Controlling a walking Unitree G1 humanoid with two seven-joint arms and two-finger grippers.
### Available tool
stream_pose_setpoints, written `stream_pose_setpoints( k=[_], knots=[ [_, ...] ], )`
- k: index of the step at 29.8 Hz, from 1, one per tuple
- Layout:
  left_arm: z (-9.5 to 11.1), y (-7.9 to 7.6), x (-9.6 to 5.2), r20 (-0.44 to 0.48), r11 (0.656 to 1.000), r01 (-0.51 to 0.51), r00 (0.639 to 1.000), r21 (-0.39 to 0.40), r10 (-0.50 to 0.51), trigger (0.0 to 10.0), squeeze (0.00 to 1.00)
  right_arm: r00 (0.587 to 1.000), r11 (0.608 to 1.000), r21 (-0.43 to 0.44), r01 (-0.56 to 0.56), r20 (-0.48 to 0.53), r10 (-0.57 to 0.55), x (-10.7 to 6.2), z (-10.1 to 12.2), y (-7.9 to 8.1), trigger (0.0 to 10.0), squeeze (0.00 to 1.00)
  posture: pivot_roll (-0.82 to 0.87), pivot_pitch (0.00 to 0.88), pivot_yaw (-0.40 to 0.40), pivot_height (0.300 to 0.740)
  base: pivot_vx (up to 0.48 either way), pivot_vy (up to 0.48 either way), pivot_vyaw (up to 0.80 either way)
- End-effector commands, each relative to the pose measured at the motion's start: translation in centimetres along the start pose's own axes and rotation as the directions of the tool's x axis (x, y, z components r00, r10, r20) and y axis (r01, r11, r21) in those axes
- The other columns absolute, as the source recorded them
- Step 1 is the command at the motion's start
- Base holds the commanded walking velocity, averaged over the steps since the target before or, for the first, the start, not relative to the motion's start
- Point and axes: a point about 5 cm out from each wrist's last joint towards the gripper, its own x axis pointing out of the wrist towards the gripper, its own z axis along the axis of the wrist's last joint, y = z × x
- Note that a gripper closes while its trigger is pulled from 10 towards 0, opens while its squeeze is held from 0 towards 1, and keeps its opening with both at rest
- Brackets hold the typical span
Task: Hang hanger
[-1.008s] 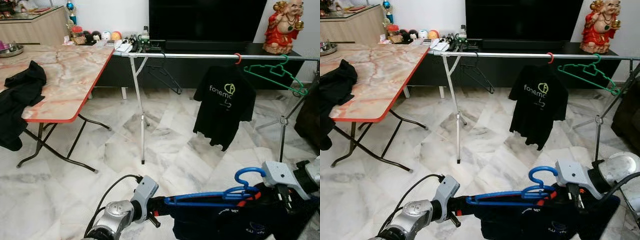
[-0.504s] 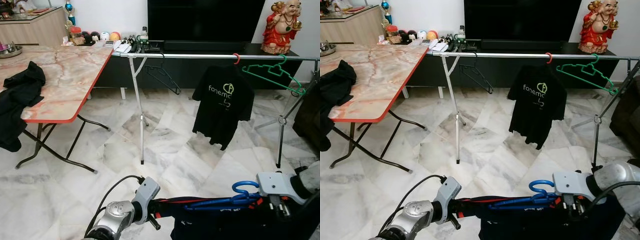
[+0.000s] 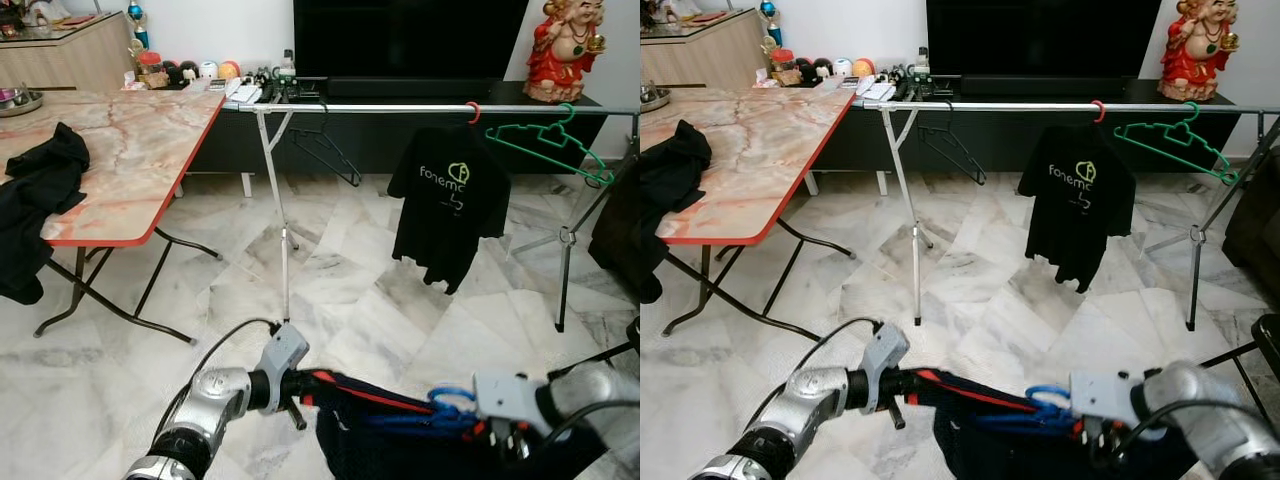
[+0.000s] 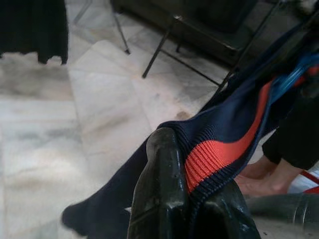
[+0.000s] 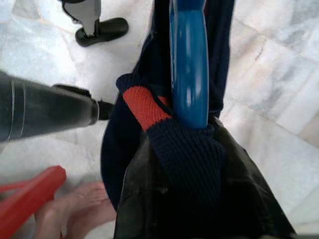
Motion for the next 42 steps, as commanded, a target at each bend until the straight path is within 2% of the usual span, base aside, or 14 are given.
stream_pose_setpoints(
  k=[1, 7, 9, 22, 23, 24, 25, 26, 27, 28, 29, 30, 38, 42],
  knots=[
    [0.9, 0.0, -0.4, 0.016, 0.999, 0.043, 0.999, 0.021, -0.043, 0.0, 0.0, 0.998, 0.998, 0.037, 0.052, -0.022, -0.052, 0.6, -0.5, 0.1, 0.0, 0.0, 0.01, 0.073, 0.016, 0.74, 0.0, 0.0, 0.0],
    [1.0, -1.3, -0.4, 0.015, 0.987, 0.16, 0.987, 0.016, -0.16, 0.0, 0.0, 0.949, 0.946, 0.099, 0.31, -0.096, -0.301, 1.7, -0.4, -1.7, 0.0, 0.0, 0.02, 0.073, 0.021, 0.74, 0.0, 0.0, 0.0],
    [0.6, -1.6, -0.6, -0.001, 0.984, 0.176, 0.984, 0.013, -0.176, 0.0, 0.0, 0.926, 0.907, 0.187, 0.376, -0.069, -0.37, 1.7, 0.3, -2.6, 0.0, 0.0, 0.02, 0.075, 0.021, 0.74, 0.0, 0.0, 0.0],
    [2.3, -3.4, 0.3, 0.045, 0.968, 0.245, 0.968, 0.043, -0.247, 0.2, 0.0, 0.947, 0.941, 0.253, 0.223, 0.174, -0.271, 4.1, 5.2, -2.0, 0.0, 0.0, 0.02, 0.067, 0.012, 0.74, 0.0, 0.0, 0.0],
    [2.7, -3.5, 0.4, 0.063, 0.969, 0.243, 0.967, 0.052, -0.246, 3.3, 0.0, 0.946, 0.939, 0.257, 0.226, 0.173, -0.275, 4.2, 5.3, -2.1, 0.0, 0.0, 0.02, 0.067, 0.012, 0.74, 0.0, 0.0, 0.0],
    [2.8, -3.5, 0.5, 0.069, 0.969, 0.239, 0.968, 0.056, -0.242, 8.4, 0.0, 0.945, 0.938, 0.26, 0.228, 0.173, -0.278, 4.3, 5.3, -2.1, 0.0, 0.0, 0.02, 0.067, 0.012, 0.74, 0.0, 0.0, 0.0],
    [3.0, -3.6, 0.5, 0.073, 0.97, 0.238, 0.968, 0.059, -0.242, 10.0, 0.0, 0.944, 0.937, 0.264, 0.23, 0.174, -0.28, 4.4, 5.3, -2.1, 0.0, 0.0, 0.03, 0.065, 0.01, 0.74, 0.0, 0.0, 0.0],
    [3.0, -3.7, 0.5, 0.073, 0.969, 0.24, 0.967, 0.058, -0.244, 10.0, 0.0, 0.944, 0.936, 0.265, 0.23, 0.175, -0.281, 4.4, 5.3, -2.1, 0.0, 0.0, 0.03, 0.065, 0.01, 0.74, 0.0, 0.0, 0.0],
    [3.1, -4.0, 0.4, 0.075, 0.964, 0.26, 0.962, 0.058, -0.264, 10.0, 0.26, 0.939, 0.929, 0.277, 0.244, 0.173, -0.298, 4.4, 5.3, -2.2, 0.0, 0.0, 0.03, 0.064, 0.009, 0.74, 0.0, 0.0, 0.0],
    [3.2, -4.4, 0.2, 0.08, 0.956, 0.29, 0.953, 0.056, -0.293, 10.0, 0.89, 0.932, 0.919, 0.292, 0.265, 0.167, -0.322, 4.5, 5.3, -2.3, 0.0, 0.0, 0.03, 0.064, 0.009, 0.74, 0.0, 0.0, 0.0],
    [3.2, -4.4, 0.2, 0.08, 0.956, 0.29, 0.953, 0.056, -0.293, 10.0, 0.89, 0.932, 0.919, 0.292, 0.265, 0.167, -0.322, 4.5, 5.3, -2.3, 0.0, 0.0, 0.03, 0.064, 0.009, 0.74, 0.0, 0.0, 0.0],
    [3.2, -4.7, 0.0, 0.08, 0.95, 0.31, 0.946, 0.047, -0.313, 10.0, 1.0, 0.918, 0.903, 0.303, 0.305, 0.158, -0.364, 4.5, 5.2, -2.6, 0.0, 0.0, 0.03, 0.063, 0.008, 0.74, 0.0, 0.0, 0.0],
    [2.2, -4.8, -0.8, 0.028, 0.956, 0.289, 0.957, 0.041, -0.29, 10.0, 1.0, 0.865, 0.84, 0.399, 0.368, 0.183, -0.467, 5.3, 6.0, -3.1, 0.0, 0.0, 0.04, 0.049, 0.009, 0.74, 0.0, 0.0, 0.0],
    [2.5, -4.8, -0.6, 0.025, 0.962, 0.269, 0.962, 0.052, -0.27, 10.0, 1.0, 0.873, 0.858, 0.381, 0.345, 0.207, -0.442, 6.1, 6.3, -2.6, 0.0, 0.0, 0.05, 0.039, 0.009, 0.74, 0.0, 0.0, 0.0]
  ],
)
